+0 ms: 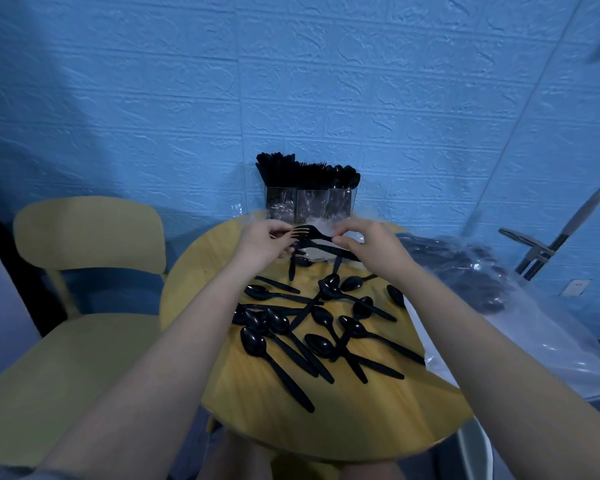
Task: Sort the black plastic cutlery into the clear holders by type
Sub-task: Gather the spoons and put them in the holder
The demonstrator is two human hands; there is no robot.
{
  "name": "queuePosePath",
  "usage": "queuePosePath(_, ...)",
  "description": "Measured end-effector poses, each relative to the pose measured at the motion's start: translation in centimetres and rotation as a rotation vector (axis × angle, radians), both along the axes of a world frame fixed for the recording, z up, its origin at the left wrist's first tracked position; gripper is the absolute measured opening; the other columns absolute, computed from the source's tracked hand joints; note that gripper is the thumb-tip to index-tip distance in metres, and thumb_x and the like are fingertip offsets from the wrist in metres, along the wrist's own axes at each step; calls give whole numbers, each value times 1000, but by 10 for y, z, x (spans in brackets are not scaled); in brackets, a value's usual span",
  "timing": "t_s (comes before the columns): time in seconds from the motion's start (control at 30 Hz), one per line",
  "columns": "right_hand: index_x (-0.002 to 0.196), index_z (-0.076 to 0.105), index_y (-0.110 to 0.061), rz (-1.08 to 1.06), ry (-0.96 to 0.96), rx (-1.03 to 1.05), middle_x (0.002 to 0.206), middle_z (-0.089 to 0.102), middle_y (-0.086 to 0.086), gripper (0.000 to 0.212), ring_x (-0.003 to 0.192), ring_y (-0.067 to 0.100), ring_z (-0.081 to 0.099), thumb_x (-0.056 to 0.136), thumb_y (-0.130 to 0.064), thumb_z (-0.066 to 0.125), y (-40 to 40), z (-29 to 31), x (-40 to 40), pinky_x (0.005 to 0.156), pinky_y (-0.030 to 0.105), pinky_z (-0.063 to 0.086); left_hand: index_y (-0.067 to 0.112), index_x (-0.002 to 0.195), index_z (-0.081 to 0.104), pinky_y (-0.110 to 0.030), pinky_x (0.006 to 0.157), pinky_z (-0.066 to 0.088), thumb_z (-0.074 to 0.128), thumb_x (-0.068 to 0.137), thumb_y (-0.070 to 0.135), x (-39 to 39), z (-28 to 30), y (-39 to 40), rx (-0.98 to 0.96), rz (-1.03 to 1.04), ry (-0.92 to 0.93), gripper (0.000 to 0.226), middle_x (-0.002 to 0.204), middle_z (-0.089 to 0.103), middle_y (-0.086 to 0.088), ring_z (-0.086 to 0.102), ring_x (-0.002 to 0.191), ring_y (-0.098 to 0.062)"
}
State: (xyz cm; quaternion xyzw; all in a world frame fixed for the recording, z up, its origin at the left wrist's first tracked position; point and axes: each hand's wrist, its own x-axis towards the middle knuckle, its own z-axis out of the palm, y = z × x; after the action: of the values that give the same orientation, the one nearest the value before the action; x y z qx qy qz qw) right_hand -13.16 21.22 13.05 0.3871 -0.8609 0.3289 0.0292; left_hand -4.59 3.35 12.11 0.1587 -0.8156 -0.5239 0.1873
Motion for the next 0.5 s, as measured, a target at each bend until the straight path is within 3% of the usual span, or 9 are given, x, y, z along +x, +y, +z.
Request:
queuePosePath(0.1, 97, 65, -14, 3, -122, -26, 104, 69, 5, 10, 100, 18, 61, 93, -21, 59, -4, 4, 4, 90, 33, 48, 10, 106, 66, -19, 68, 56, 56, 94, 12, -1, 5, 1, 114, -18, 56, 15, 80, 64, 2, 63, 70, -7)
queuePosePath(0.2, 85, 60, -23, 13, -209, -101, 86, 73, 5, 10, 82, 25, 68, 94, -23, 57, -6, 1, 7, 80, 39, 50, 9, 109, 65, -24, 72, 56, 57, 94, 13, -3, 6, -1, 97, -1, 71, 18, 79, 64, 3, 63, 68, -7)
queuePosePath(0.27, 84, 61, -25, 21, -244, -123, 75, 72, 1, 12, 72, 20, 69, 95, -23, 57, -7, -3, 7, 77, 40, 52, 8, 108, 66, -24, 69, 56, 56, 94, 12, -5, 7, -1, 94, 9, 73, 17, 79, 64, 4, 64, 67, -7)
queuePosePath(0.37, 91, 64, -21, 27, -291, -129, 71, 69, -8, 9, 60, 5, 66, 95, -23, 56, -9, -10, 7, 70, 30, 53, 11, 103, 65, -20, 62, 55, 54, 95, 11, -9, 6, 1, 88, -21, 78, 14, 83, 66, 2, 67, 61, -4)
queuePosePath(0.5, 96, 66, -16, 16, -388, -202, 76, 68, -10, 9, 53, 0, 64, 94, -21, 58, -10, -15, 8, 54, 11, 47, 11, 103, 62, -18, 58, 54, 51, 97, 14, -14, 2, 0, 165, -67, 58, 13, 90, 68, -6, 68, 58, -4)
